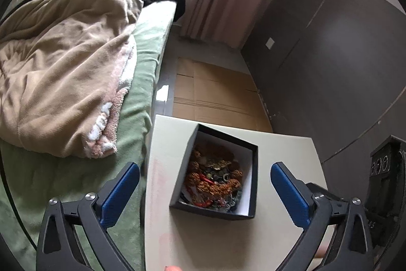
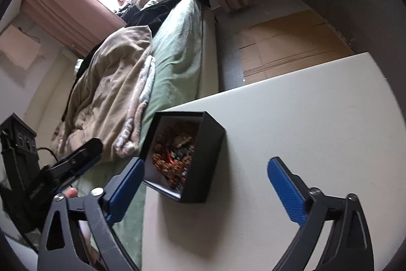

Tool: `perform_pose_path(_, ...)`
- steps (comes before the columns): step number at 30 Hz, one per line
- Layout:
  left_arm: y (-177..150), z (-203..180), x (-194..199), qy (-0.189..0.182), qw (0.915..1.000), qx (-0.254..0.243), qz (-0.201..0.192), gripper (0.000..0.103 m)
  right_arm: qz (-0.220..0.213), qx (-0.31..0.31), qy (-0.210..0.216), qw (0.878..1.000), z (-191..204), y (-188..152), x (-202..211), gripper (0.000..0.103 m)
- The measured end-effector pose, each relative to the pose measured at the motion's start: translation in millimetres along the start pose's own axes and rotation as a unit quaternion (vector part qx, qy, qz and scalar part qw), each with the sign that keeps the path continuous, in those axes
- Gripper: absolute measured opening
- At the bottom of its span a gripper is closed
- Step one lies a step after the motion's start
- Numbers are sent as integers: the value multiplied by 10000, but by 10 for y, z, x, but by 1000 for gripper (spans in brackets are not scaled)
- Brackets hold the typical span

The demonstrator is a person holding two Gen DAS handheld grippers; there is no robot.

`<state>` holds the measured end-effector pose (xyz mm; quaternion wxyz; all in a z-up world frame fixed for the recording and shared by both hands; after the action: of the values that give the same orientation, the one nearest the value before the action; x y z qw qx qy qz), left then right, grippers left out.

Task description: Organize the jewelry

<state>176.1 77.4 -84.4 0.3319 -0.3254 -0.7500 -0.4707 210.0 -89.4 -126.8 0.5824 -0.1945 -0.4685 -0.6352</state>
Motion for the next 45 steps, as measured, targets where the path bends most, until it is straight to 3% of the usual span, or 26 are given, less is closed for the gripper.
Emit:
perform_pose_path(19,-364,-410,225,303,9959,-825,-228,103,-701,32,-802,9943,-432,-154,819,103)
perform_pose_path(39,-527,-532,546,503,9887,-1234,-685,103,-1292,396,-1261,9828,-422,-299,1226,103)
perform_pose_path(45,-539,-563,539,503,9883,-1274,-666,103,-1358,417,-1268,9817,-441,-299,1244,103)
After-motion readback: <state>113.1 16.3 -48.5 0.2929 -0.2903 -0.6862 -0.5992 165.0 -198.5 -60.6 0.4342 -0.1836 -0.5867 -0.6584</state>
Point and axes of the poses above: each gripper's, at about its wrist camera, not at the fingertips, and x roughly against the way its jaws point, z to its left, y to its top, the point moved 10 cm from there along -x, roughly the way its jaws point, and after that the axes turned 8 degrees about z, right-handed, at the moved point
